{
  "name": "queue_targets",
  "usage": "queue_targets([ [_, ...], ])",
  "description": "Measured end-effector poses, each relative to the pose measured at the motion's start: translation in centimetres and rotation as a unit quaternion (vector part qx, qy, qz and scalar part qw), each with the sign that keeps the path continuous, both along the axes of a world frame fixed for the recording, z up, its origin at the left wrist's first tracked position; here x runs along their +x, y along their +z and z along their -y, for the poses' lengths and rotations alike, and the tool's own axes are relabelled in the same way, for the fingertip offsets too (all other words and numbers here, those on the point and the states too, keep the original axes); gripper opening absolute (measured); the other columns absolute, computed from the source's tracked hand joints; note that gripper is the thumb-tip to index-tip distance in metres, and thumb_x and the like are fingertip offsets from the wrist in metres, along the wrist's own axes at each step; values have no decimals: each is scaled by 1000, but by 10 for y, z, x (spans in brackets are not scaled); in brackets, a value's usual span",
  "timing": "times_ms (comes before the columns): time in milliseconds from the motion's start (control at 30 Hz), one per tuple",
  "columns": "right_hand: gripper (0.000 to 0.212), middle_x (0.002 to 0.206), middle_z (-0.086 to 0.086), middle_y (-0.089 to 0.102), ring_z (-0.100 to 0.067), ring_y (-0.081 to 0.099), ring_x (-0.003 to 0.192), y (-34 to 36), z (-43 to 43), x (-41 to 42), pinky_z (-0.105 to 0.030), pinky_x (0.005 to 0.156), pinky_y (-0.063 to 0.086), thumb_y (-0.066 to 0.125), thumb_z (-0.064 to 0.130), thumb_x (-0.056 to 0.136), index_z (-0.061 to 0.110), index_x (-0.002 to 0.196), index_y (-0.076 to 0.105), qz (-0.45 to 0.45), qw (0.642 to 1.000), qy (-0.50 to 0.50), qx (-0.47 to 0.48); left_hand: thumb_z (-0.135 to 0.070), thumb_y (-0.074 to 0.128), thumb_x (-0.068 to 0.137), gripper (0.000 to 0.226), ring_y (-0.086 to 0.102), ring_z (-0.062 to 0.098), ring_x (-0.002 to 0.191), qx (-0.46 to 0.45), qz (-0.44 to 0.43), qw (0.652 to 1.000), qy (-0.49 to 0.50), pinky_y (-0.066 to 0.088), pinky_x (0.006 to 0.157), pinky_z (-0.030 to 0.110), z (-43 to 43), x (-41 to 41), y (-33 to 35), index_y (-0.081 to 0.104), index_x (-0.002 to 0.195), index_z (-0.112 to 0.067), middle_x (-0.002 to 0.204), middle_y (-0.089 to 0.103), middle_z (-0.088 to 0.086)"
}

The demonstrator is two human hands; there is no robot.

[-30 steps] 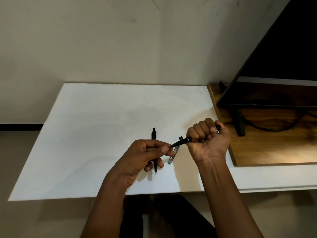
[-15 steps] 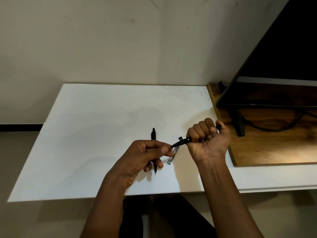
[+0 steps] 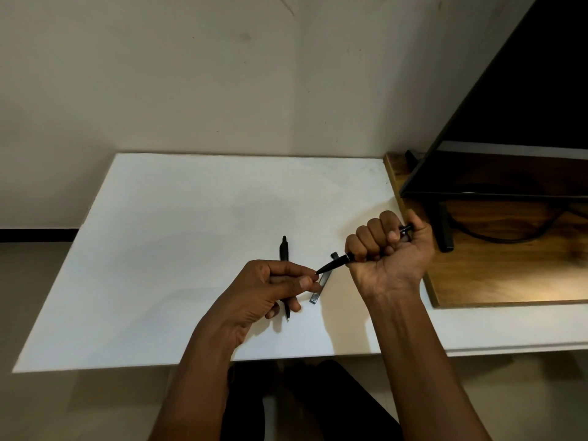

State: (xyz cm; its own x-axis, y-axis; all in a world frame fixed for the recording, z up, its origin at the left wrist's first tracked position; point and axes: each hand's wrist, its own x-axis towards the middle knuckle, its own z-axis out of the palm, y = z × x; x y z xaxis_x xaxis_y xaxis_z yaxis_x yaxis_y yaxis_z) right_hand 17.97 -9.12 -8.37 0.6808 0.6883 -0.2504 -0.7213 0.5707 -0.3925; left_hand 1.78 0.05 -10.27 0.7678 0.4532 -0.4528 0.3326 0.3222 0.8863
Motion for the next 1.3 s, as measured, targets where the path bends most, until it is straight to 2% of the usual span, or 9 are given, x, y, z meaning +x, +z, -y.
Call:
queue_targets([
  [167,38,38,5,24,-11,9,40,3,-2,-1,-20,44,10,42,32,79,16,46,36,25,1000,0,-18,-17,69,89,14,61,6,54,1,-1,1000,2,33,42,17,-1,1,-1,77,100,-14,95,80,4],
  [300,42,38,5,23,-10,9,40,3,-2,-1,-21,43,10,42,36,82,16,46,36,26,999,4,-23,-17,70,88,15,61,6,54,-1,-1,1000,4,33,42,17,-1,1,-1,77,100,-13,95,80,5],
  [500,40,38,5,24,-11,8,40,4,-2,-1,-20,42,11,41,32,80,16,44,36,36,999,2,-20,-18,71,88,15,61,6,54,1,-4,1000,0,33,42,17,-1,1,-1,77,100,-13,95,80,4],
  [633,41,37,5,24,-7,17,33,4,-2,-1,-19,40,14,42,35,80,16,45,36,36,999,4,-19,-19,70,88,14,61,6,54,3,-3,1000,-2,33,43,18,-1,1,0,77,100,-14,95,80,4],
  [800,40,38,5,23,-10,8,40,6,-2,-1,-20,41,12,42,34,80,16,45,35,31,999,8,-17,-18,70,88,14,61,6,54,3,-2,1000,-2,32,44,20,-1,1,0,77,99,-14,95,80,3],
  [1300,42,38,5,24,-11,7,41,4,-1,-1,-20,43,9,40,33,84,17,46,36,17,1000,8,-11,-22,73,84,18,60,7,54,1,1,1000,-2,32,44,19,-1,2,2,76,99,-12,95,80,5],
])
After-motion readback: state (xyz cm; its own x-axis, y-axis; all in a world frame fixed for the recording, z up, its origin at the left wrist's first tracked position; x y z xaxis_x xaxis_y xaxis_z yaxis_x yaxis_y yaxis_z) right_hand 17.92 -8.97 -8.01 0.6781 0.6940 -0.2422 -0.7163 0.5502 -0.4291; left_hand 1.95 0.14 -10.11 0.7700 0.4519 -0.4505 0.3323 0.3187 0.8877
